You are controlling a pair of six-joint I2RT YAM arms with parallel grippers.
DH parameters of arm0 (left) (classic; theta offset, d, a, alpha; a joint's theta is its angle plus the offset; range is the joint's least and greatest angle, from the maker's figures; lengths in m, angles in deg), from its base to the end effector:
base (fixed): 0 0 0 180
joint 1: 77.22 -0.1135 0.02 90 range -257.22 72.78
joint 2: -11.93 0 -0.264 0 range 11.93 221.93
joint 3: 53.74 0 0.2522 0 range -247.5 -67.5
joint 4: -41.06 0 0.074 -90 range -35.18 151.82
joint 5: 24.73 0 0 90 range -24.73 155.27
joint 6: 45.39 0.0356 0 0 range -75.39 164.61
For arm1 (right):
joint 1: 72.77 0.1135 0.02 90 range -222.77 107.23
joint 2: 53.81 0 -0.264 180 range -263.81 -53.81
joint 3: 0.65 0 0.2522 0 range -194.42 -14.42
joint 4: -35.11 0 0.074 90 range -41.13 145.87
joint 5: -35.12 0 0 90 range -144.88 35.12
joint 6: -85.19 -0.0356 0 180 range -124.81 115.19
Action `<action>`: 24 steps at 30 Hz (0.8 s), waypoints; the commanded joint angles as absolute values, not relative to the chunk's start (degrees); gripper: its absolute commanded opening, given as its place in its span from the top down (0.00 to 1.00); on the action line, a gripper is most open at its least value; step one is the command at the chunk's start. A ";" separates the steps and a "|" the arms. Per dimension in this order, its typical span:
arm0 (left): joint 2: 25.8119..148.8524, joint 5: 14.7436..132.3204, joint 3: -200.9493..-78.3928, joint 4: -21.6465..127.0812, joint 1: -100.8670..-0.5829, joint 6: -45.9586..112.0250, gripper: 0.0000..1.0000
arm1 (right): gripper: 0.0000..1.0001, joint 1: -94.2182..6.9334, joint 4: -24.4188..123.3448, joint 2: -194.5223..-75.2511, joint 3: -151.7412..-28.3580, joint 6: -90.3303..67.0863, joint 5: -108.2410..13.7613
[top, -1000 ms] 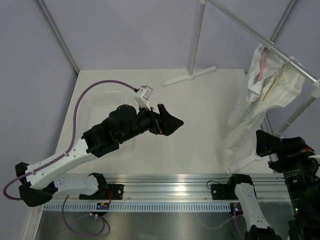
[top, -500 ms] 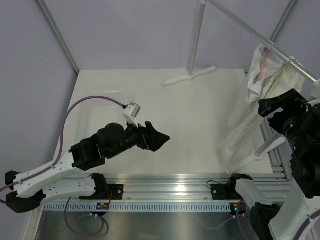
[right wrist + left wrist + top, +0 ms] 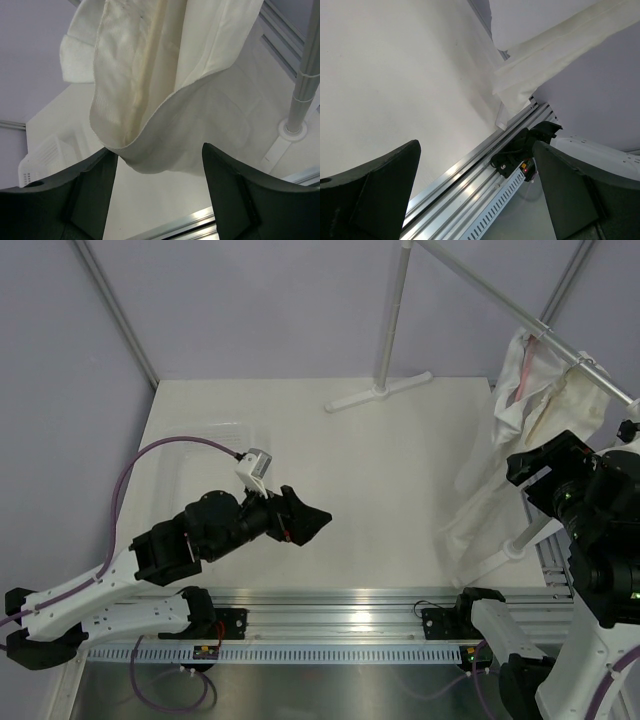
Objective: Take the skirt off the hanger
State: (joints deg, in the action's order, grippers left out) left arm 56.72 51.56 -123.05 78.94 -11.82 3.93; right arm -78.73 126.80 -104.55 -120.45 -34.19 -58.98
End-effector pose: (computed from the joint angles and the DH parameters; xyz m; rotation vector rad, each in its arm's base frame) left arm 0.0775 -0.1490 0.3791 0.2340 1.9249 -1.0795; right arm 0.0436 -0.0071 0.5113 0.6425 1.8622 0.1974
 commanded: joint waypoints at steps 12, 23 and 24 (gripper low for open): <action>57.10 49.89 -123.31 77.15 -11.57 5.33 0.01 | 0.25 -78.92 129.29 -108.04 -119.54 -30.12 -66.12; 58.33 50.59 -123.14 76.01 -11.57 5.50 0.01 | 0.35 -78.92 123.75 -103.99 -112.59 -24.68 -69.73; 58.51 50.68 -123.05 75.92 -11.57 5.50 0.01 | 0.35 -78.92 123.05 -103.82 -112.15 -24.32 -69.91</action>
